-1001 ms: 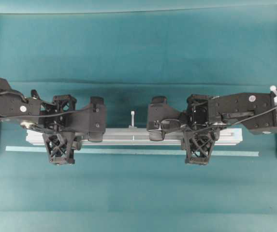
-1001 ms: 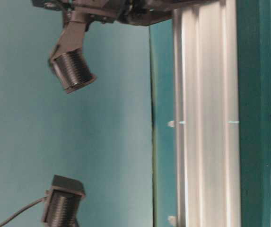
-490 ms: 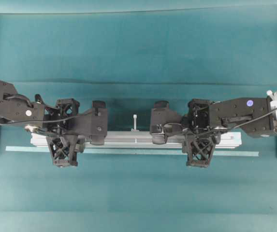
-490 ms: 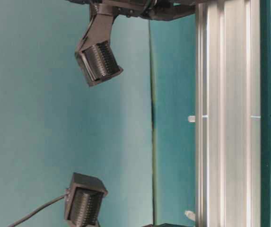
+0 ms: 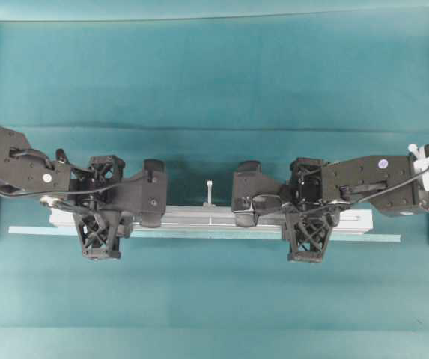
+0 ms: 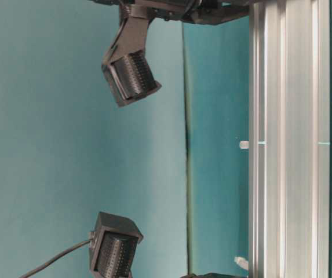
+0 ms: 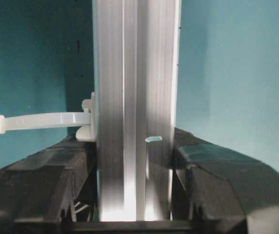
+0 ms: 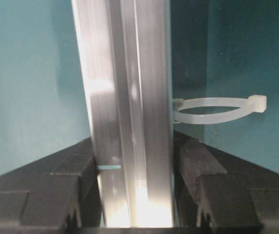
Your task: Lift the large metal rail with both hands.
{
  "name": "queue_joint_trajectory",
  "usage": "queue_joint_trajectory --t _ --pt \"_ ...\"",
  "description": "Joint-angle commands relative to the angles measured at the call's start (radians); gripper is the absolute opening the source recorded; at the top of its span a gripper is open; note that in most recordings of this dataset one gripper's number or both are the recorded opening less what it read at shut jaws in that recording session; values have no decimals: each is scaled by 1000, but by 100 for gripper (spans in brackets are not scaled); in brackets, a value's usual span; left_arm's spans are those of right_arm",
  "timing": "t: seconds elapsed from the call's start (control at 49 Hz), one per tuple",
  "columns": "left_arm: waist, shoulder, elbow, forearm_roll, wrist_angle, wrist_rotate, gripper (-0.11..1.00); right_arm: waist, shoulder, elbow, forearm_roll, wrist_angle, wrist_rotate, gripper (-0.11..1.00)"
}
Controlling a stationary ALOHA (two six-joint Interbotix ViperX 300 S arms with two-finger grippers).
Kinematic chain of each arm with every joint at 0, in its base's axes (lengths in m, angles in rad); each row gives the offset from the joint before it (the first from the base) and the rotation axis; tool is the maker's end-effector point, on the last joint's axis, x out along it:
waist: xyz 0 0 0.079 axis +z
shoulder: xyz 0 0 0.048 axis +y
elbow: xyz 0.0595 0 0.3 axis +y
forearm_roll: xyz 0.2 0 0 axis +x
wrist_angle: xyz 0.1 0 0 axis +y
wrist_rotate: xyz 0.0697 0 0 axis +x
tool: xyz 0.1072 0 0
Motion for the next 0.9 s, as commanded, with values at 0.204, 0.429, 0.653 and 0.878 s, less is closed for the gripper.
queue_joint_trajectory --t 0.204,0.429,0.653,0.878 --pt "-2 -9 11 5 -78 3 36 3 6 8 3 -20 -2 40" --pt "6 -12 29 5 -81 5 36 -9 8 28 -2 -54 -2 40" --pt "11 -15 32 5 -87 3 36 -14 3 41 0 -71 3 40" --pt "12 -17 44 5 -115 -6 36 -14 3 44 2 -97 5 40"
